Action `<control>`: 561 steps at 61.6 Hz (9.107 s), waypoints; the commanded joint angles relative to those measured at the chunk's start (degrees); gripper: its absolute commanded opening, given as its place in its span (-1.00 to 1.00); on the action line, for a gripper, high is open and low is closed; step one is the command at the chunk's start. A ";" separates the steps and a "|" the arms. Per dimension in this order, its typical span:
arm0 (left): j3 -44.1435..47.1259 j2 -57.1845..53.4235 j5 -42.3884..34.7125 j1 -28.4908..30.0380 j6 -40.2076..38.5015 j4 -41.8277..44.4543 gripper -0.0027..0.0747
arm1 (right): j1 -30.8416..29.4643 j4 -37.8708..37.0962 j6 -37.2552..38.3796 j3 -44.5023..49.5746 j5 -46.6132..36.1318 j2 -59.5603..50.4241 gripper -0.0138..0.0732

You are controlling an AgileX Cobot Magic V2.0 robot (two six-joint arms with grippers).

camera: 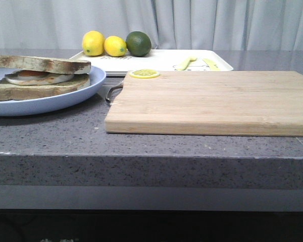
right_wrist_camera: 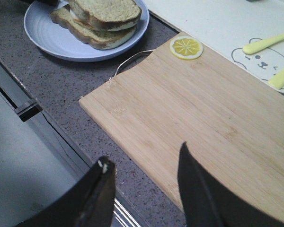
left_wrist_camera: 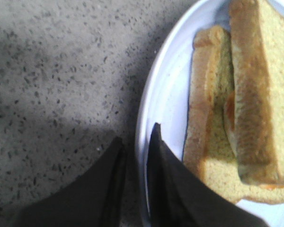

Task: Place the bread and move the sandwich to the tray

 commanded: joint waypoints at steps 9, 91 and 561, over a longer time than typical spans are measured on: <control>-1.93 0.09 0.01 -0.14 1.15 -5.02 -0.63 | -0.04 1.11 -0.21 -1.46 -3.54 -0.48 0.09; -25.40 4.41 1.99 -11.78 0.28 -15.50 -0.98 | -0.04 1.11 -0.21 -1.46 -3.47 -0.48 0.09; 59.20 -92.93 -48.82 -16.88 -35.22 49.34 -0.98 | -10.17 1.15 -0.26 5.76 -11.19 -10.19 -0.85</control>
